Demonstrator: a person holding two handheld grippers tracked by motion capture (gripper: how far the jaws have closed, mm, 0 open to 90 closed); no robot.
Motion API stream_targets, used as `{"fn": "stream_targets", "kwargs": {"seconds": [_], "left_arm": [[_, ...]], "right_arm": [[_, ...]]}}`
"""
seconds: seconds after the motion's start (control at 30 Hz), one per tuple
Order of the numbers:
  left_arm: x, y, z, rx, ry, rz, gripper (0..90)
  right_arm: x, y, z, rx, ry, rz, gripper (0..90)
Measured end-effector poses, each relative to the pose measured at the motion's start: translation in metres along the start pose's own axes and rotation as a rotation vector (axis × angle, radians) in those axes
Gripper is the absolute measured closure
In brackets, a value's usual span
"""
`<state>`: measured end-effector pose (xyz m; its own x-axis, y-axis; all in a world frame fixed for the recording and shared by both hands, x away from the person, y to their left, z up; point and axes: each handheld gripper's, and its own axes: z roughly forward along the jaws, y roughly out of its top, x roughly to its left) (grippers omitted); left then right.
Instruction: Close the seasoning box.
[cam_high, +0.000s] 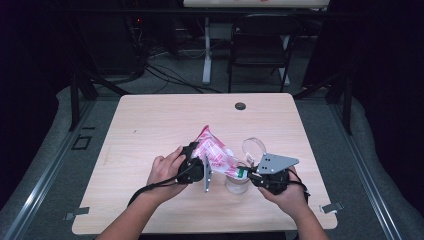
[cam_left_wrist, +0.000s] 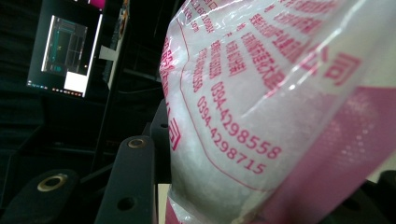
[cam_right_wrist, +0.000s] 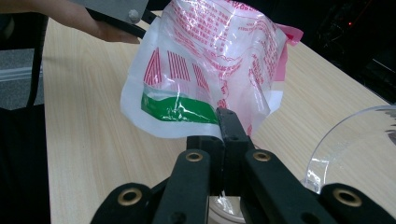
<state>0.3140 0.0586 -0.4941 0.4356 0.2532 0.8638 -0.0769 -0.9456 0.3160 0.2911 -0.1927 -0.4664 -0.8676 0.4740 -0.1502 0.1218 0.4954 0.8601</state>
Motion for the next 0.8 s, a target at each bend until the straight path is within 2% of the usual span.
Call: {"fn": "stream_targets", "kwargs": {"seconds": [0.57,0.8], "left_arm": [[0.0034,0.0037,-0.0034,0.008,0.031,0.057,60.7],[0.0046,0.0051,-0.0045,0.008,0.035,0.059,60.8]], "right_arm": [[-0.0002,-0.0014,-0.0004,0.005,-0.004,0.002,90.0],[-0.0007,-0.0016,-0.0011,0.002,-0.007,0.002,90.0]]}}
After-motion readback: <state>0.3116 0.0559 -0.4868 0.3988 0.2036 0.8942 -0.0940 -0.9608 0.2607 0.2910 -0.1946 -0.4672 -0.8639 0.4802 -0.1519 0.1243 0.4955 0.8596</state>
